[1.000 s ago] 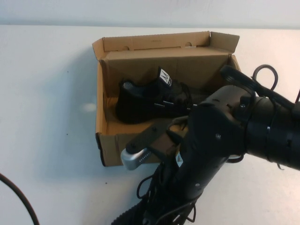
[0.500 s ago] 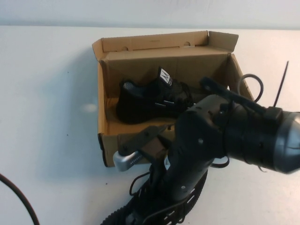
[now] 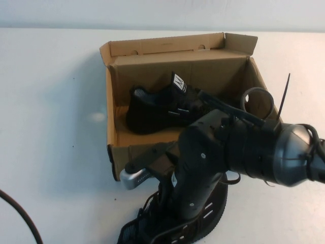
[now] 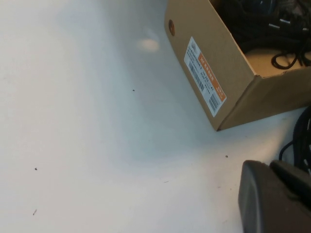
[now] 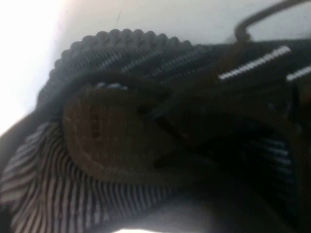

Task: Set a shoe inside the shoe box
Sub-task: Pick up the shoe from the table

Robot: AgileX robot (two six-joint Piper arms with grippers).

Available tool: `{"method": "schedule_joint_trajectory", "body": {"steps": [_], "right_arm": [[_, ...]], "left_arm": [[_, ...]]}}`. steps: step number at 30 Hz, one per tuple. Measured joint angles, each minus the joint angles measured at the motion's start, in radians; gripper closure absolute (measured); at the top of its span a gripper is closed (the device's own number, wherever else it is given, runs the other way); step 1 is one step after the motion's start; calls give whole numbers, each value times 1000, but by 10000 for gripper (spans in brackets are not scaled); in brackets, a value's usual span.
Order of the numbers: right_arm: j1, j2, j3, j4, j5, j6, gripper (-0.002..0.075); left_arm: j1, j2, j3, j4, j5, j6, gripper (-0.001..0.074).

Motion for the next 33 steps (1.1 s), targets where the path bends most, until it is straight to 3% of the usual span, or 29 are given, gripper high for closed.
{"method": "schedule_joint_trajectory", "body": {"steps": [4,12,19,33], "right_arm": [[0,1,-49,-6,59,23,356],[0,-21,-165,-74,111,114,284],[0,-8,-171,-83,110,143,113],[0,27,-171,-83,100,192,78]], "left_arm": [[0,0,0,0,2,2,736],[0,0,0,0,2,2,736],[0,0,0,0,2,4,736],[0,0,0,0,2,4,736]]}}
